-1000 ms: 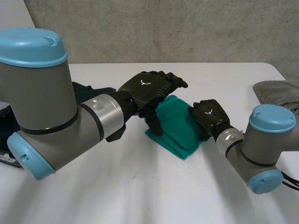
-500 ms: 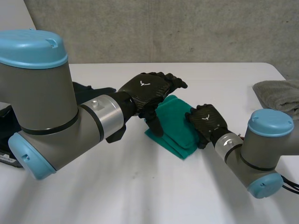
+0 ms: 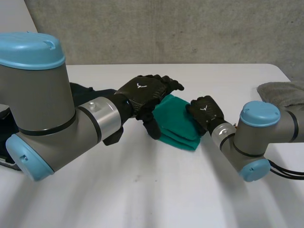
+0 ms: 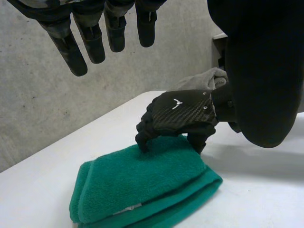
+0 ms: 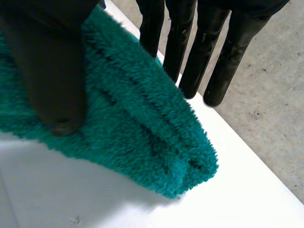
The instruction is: Fold the laundry.
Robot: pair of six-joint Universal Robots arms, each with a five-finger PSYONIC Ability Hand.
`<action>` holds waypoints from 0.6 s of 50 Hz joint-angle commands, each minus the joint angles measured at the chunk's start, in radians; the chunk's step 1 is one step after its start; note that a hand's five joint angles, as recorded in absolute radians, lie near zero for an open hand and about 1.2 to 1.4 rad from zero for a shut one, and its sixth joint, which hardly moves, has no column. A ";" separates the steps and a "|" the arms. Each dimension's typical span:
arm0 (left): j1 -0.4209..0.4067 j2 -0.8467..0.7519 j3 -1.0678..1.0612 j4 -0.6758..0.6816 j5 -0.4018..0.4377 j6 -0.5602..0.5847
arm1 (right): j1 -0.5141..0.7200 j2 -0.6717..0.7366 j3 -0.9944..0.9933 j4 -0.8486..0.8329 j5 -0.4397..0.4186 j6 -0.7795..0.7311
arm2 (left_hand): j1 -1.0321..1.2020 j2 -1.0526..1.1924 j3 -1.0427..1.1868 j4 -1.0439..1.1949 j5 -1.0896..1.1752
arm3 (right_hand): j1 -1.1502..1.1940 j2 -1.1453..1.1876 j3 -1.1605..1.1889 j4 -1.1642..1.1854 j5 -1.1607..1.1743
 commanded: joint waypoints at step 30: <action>0.008 0.005 -0.011 0.000 0.000 -0.011 | -0.342 -0.146 -0.021 0.358 -0.194 -0.094 | 0.035 0.025 0.015 0.023 0.005 | 0.779 0.679 0.680 0.682 0.732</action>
